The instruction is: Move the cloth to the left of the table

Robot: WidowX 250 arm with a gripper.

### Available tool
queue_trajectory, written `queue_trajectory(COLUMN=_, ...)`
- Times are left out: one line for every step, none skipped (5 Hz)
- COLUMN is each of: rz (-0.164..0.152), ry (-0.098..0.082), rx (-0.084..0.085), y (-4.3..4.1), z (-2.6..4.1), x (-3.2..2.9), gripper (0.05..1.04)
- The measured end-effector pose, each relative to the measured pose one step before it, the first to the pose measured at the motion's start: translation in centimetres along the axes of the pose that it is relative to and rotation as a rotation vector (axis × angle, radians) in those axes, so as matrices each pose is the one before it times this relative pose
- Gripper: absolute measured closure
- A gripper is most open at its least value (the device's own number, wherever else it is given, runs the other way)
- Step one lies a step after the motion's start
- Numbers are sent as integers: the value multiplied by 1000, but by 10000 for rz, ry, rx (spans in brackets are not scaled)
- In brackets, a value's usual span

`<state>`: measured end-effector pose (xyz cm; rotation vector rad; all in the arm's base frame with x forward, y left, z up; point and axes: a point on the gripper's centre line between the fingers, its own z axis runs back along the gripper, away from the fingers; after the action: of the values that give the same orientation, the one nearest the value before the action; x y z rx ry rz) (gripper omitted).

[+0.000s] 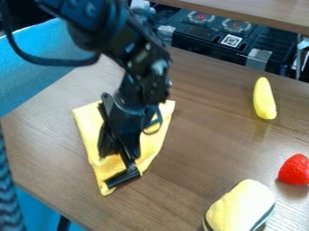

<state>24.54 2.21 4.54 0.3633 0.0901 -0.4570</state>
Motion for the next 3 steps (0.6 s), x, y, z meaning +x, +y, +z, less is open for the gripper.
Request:
queue_trajectory(rz=427, ry=-252, rx=-890, y=1748, z=1342, x=729, gripper=1033)
queue_trajectory(rz=843, ry=-634, rx=-760, y=2272, z=2153, x=2041, gripper=1033)
queue_trajectory(rz=580, ry=33, rx=-702, y=1323, z=-478, x=2018, gripper=1033)
